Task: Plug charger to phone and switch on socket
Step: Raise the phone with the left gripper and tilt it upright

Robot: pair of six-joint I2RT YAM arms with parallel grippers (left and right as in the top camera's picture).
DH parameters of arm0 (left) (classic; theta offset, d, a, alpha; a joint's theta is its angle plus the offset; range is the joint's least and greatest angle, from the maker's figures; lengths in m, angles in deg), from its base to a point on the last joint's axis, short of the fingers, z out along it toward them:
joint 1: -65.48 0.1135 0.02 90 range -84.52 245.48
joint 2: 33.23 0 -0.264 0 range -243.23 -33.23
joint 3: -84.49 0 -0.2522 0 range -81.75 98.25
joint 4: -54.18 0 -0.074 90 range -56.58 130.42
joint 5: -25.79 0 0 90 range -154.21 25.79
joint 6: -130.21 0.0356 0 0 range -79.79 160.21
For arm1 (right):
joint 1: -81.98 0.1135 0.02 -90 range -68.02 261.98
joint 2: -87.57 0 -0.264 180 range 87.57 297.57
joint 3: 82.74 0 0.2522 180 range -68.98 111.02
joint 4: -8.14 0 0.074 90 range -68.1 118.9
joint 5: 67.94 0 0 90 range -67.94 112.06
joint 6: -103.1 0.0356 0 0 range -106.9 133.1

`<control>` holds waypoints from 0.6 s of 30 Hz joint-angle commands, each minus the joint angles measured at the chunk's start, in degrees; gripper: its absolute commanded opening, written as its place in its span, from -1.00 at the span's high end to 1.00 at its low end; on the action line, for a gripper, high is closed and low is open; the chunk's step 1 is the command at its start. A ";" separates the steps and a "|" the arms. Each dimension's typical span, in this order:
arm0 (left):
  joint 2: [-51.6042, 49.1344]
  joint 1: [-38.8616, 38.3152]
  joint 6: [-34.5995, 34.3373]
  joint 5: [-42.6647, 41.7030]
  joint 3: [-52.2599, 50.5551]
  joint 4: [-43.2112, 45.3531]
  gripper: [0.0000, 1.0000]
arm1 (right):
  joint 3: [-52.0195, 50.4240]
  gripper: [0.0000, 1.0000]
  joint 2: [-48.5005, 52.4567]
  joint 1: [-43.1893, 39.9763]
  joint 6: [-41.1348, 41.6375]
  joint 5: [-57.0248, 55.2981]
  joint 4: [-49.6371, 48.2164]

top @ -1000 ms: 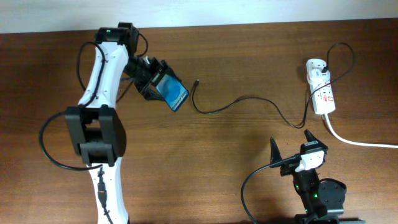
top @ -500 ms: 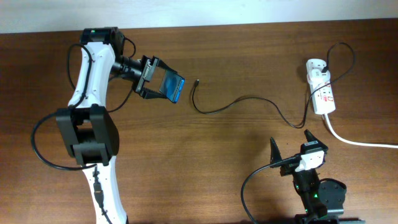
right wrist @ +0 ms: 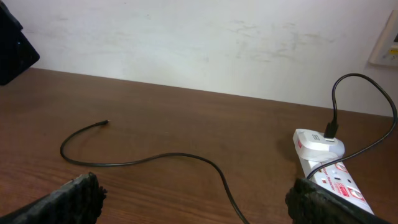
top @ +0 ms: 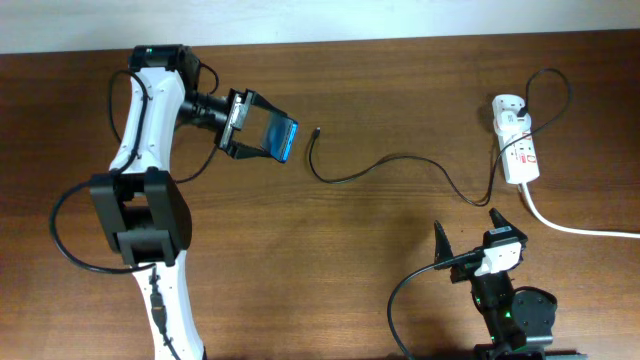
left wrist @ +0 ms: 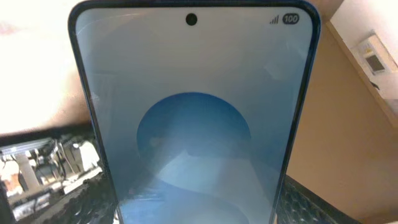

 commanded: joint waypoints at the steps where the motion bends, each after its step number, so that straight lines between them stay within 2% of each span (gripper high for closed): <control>1: 0.15 0.24 -0.55 -6.62 1.38 -1.36 1.00 | -0.31 -0.97 -0.39 0.44 -0.13 0.37 0.31; 5: 0.15 0.20 -0.57 -8.15 1.38 -1.36 1.00 | -0.31 -0.97 -0.39 0.44 0.00 1.57 0.26; 10: 0.15 0.20 -0.57 -8.13 1.38 -1.36 1.00 | -0.28 -0.97 -0.39 0.44 10.78 2.19 0.13; 14: 0.15 0.20 -0.57 -8.13 1.38 -1.36 1.00 | 0.96 -0.97 -0.37 0.42 12.02 6.14 0.85; 18: 0.15 0.20 -0.55 -8.11 1.38 -1.36 1.00 | 3.06 -0.97 -0.37 0.22 17.22 8.76 1.29</control>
